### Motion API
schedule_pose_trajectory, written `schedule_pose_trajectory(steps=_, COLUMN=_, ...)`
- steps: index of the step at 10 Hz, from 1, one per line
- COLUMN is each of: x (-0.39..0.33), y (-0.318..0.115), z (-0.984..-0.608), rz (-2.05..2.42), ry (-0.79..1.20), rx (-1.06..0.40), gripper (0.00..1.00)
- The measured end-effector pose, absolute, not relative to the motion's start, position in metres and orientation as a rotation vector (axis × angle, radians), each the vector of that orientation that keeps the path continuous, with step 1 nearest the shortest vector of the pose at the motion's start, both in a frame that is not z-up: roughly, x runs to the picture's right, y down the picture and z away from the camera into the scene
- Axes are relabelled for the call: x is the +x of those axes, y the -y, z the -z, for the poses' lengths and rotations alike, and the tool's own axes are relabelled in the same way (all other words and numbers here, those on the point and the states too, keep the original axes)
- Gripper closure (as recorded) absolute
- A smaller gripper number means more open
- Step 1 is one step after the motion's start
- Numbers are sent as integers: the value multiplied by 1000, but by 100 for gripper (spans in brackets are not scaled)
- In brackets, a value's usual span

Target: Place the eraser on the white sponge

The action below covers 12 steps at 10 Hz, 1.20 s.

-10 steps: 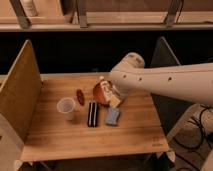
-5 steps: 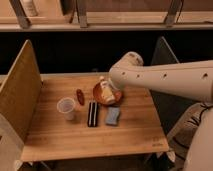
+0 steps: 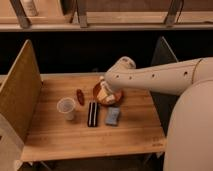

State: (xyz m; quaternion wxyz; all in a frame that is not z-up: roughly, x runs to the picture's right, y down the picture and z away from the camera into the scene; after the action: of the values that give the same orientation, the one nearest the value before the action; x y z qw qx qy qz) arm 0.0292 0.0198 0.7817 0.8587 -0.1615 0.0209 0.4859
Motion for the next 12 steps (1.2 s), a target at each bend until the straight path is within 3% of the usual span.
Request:
schedule_pose_trajectory(steps=3, x=35, y=-28, z=-781, rz=-1028, ry=-51, rx=-365, gripper=20)
schedule_pose_trajectory(steps=7, x=34, y=-70, z=-780, rz=-1023, ry=-61, rx=-505, gripper=20)
schedule_pose_trajectory(steps=12, x=-15, y=-87, z=-807, rz=-1029, ry=-59, rx=-634, gripper=20)
